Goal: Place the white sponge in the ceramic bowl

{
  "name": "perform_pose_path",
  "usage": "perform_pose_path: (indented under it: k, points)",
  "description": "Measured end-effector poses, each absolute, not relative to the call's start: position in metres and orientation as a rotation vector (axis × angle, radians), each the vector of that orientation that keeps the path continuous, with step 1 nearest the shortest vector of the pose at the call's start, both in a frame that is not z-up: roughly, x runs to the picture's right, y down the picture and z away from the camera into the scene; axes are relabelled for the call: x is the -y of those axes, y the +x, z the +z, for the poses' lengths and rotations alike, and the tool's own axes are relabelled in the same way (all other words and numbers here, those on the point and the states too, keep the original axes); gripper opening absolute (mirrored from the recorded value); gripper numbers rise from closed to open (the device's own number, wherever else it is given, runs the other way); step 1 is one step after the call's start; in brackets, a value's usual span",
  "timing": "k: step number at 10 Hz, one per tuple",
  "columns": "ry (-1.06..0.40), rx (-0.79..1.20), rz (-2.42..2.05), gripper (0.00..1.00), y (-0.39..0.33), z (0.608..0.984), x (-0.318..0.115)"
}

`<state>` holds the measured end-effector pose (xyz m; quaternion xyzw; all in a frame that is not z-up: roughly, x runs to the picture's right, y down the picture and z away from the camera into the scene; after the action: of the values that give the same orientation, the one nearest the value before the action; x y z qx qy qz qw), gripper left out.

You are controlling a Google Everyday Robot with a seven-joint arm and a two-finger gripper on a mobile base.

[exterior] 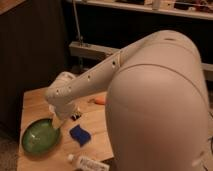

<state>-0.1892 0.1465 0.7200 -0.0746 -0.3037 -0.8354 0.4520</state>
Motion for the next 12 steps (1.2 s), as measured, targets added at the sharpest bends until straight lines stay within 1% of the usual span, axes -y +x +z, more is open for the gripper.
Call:
perform_pose_path:
  k: [2,4,8,12]
  points:
    - [-0.218,0.750,-2.041,0.80,-0.174,0.746,-0.155]
    - [-0.240,0.754,-2.021,0.80,-0.164,0.757,-0.165]
    - [-0.233,0.757,-2.030,0.80,-0.156,0.773,-0.185]
    - [-0.221,0.787,-2.017,0.80,-0.149,0.778,-0.202]
